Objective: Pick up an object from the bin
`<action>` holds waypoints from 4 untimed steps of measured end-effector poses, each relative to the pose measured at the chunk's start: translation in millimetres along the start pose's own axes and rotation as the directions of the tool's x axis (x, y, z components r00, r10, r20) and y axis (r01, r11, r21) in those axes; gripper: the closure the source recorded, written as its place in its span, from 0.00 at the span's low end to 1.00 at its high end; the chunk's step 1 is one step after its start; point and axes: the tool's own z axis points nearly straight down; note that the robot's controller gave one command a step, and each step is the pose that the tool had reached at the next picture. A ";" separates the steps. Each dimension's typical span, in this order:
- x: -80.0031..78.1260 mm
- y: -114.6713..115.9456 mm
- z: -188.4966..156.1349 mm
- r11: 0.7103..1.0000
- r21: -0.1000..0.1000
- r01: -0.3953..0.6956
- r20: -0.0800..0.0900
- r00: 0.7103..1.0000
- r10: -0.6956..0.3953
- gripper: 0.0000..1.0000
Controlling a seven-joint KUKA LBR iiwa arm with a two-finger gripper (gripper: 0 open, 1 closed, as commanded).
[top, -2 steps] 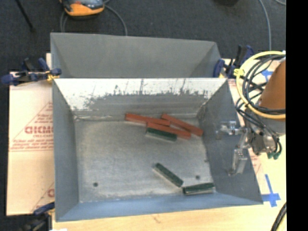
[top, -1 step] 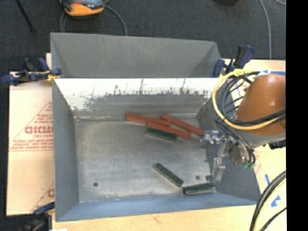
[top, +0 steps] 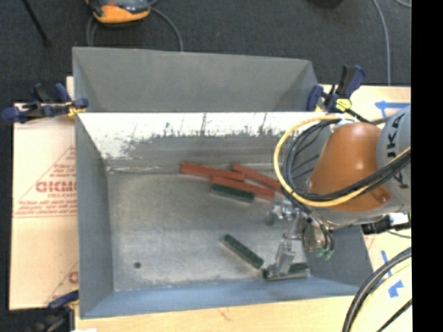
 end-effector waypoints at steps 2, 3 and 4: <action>-1.1 42.0 92.4 0.991 0.003 -0.137 0.002 0.991 0.137 0.00; 0.7 31.8 89.5 0.937 0.001 -0.350 0.002 0.937 0.350 1.00; 0.7 31.7 89.5 0.937 0.001 -0.349 0.002 0.937 0.349 1.00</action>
Offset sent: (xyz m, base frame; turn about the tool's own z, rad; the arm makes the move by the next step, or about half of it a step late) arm 0.0081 0.0421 -0.0898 0.1388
